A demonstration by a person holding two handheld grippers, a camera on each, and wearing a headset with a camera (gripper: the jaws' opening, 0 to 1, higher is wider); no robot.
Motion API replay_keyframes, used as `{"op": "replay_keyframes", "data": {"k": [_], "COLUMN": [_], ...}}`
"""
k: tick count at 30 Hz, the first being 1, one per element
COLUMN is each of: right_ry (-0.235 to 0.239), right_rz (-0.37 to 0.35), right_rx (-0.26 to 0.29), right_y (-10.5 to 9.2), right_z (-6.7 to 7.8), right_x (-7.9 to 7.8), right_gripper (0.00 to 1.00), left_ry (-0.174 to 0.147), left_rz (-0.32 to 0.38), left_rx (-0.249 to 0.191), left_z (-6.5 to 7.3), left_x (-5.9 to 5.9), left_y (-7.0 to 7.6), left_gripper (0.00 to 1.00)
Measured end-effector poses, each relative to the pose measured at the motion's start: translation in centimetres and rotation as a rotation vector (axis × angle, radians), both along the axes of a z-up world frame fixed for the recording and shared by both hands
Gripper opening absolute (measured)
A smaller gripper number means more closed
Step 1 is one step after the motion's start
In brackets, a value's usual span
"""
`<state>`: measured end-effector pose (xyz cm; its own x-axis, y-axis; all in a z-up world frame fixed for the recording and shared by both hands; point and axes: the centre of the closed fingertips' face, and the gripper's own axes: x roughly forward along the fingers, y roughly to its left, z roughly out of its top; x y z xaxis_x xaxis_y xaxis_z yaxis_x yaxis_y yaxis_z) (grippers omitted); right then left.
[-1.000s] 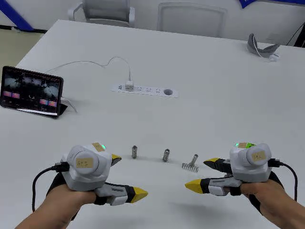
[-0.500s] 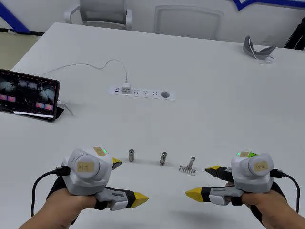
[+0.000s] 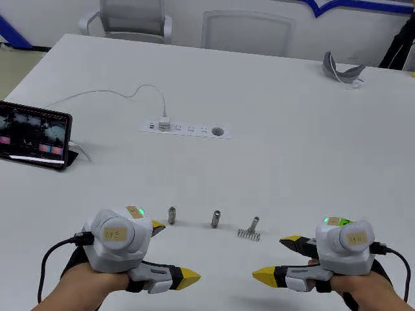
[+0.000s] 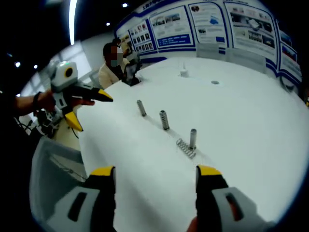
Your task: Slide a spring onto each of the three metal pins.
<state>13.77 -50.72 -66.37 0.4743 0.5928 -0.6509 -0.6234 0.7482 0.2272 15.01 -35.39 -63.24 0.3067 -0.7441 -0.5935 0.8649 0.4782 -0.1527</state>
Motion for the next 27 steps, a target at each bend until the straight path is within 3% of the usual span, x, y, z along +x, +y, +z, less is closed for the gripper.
{"op": "replay_keyframes", "data": {"k": [13, 27], "right_ry": [-0.002, -0.004], "right_rz": [-0.021, -0.042], "right_rx": [-0.004, -0.002], "right_y": [-0.7, -1.7], "right_z": [0.2, 0.5], "right_x": [-0.9, -1.6], "right_gripper": [0.70, 0.70], "left_ry": [-0.037, -0.046], "left_rz": [-0.078, -0.153], "left_rx": [0.032, 0.037], "left_z": [0.1, 0.1], "left_x": [0.0, 0.2], "left_y": [-2.0, -4.9], "left_gripper": [0.75, 0.75]}}
